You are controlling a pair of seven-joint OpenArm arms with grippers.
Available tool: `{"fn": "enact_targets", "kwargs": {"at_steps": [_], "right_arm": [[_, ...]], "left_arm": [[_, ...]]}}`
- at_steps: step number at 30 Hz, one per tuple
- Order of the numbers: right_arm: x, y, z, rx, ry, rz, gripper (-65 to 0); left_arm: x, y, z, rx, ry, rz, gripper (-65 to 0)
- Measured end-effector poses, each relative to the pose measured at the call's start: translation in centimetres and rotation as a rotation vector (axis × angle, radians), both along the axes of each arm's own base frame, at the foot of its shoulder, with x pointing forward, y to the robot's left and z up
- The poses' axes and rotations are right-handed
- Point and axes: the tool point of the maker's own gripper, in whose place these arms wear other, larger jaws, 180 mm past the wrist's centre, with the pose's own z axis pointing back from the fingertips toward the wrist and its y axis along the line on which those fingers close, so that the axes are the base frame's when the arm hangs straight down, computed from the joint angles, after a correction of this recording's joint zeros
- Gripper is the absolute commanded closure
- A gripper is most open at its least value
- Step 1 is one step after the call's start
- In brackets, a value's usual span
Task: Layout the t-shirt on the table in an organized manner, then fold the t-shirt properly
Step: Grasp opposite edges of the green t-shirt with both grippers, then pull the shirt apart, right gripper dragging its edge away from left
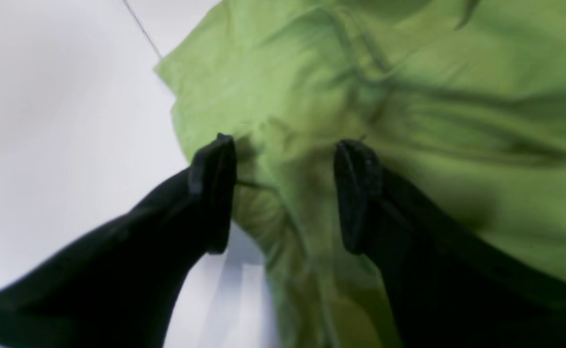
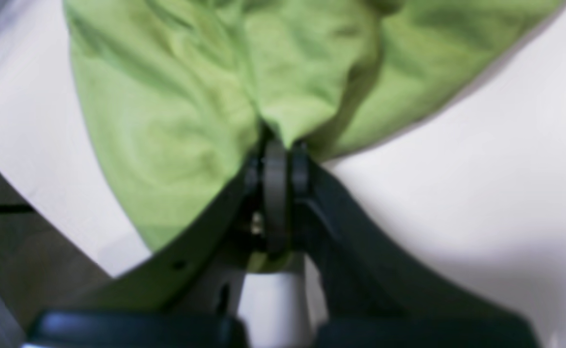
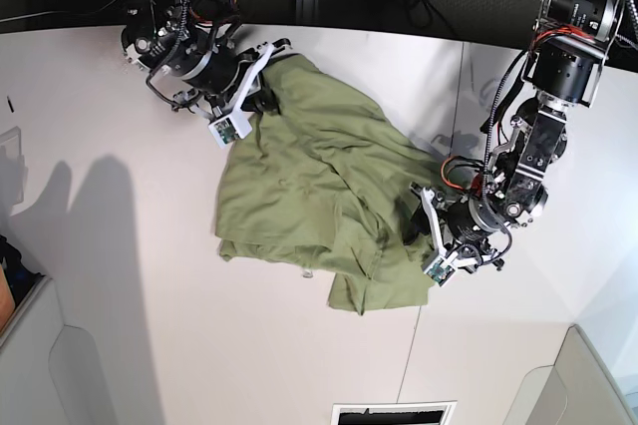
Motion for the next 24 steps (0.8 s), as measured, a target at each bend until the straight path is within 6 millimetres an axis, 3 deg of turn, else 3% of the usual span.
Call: {"fn": "enact_targets", "kwargs": {"at_steps": [2, 3, 6, 7, 11, 14, 18, 24], "right_arm": [[0.0, -0.1, 0.0, -0.004, 0.000, 0.000, 0.0], [0.0, -0.1, 0.0, -0.003, -0.001, 0.000, 0.0], [0.3, 0.0, 0.2, 0.005, -0.019, -0.004, 0.0], [0.3, 0.0, 0.2, 0.005, -0.022, -0.004, 0.0], [0.9, -0.3, 0.3, -0.021, -0.043, -0.002, 0.0], [1.6, -0.7, 0.5, -0.056, -0.063, 0.001, 0.0], [2.2, -1.1, 0.8, -0.050, -0.089, -0.016, 0.0], [3.4, -3.8, 1.3, -0.054, -0.115, -0.102, 0.0]], "left_arm": [[-0.3, -0.2, -0.9, 0.017, 0.016, -0.006, -33.8], [-0.4, -0.4, -1.1, 0.013, 0.020, -0.010, -29.6], [-0.5, -0.1, -1.5, 0.042, 0.032, -0.011, -6.8], [-0.6, 0.1, -1.7, 0.052, 0.040, -0.010, -3.6], [-0.6, 2.3, -0.6, 0.118, 0.046, 0.040, -1.7], [-0.3, 4.5, 2.7, 0.153, -0.007, 0.084, -1.7], [-0.5, 5.3, 7.3, 0.157, -0.049, 0.051, -1.7], [-2.1, 7.0, 9.6, 0.227, -0.039, 0.016, -1.8]]}}
